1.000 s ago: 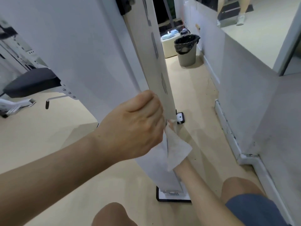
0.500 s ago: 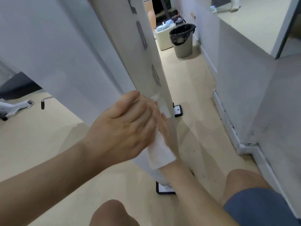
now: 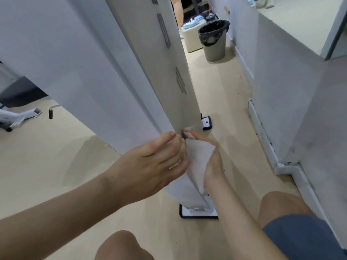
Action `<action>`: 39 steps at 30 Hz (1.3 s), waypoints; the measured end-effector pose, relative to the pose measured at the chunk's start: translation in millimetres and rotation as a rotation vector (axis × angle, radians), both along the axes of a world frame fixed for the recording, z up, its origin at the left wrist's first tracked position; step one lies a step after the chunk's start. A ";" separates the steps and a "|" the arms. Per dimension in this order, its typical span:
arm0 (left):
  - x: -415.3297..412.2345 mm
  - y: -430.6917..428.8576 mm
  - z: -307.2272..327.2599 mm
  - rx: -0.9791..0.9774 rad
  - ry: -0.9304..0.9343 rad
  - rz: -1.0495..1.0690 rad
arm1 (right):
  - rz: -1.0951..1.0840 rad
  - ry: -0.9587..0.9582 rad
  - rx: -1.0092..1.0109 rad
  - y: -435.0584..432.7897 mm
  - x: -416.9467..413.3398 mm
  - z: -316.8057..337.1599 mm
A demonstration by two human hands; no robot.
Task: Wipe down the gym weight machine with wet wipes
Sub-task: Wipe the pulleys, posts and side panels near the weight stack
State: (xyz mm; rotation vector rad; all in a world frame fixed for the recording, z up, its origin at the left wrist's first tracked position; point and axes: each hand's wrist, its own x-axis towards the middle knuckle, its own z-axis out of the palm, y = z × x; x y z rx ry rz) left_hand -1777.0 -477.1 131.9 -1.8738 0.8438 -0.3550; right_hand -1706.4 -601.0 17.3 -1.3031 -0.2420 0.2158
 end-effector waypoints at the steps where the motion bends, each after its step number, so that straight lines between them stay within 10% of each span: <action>1: 0.3 -1.1 -2.5 -0.011 -0.006 0.011 | 0.035 -0.001 0.013 4.2 -2.9 2.0; 9: -29.2 -20.9 -12.5 -0.536 0.146 -0.067 | -0.167 -0.168 -0.277 17.0 12.5 -14.8; 18: 4.5 -27.6 -65.9 0.027 -0.038 0.253 | -0.240 -0.007 -0.410 20.8 33.0 -32.7; 27: 9.5 -28.8 -67.4 0.069 -0.022 0.176 | -0.131 0.435 0.414 5.8 -3.1 -11.0; 39: -0.1 4.5 -73.8 -0.093 0.117 -0.014 | 0.012 0.225 -0.145 33.8 33.0 -65.5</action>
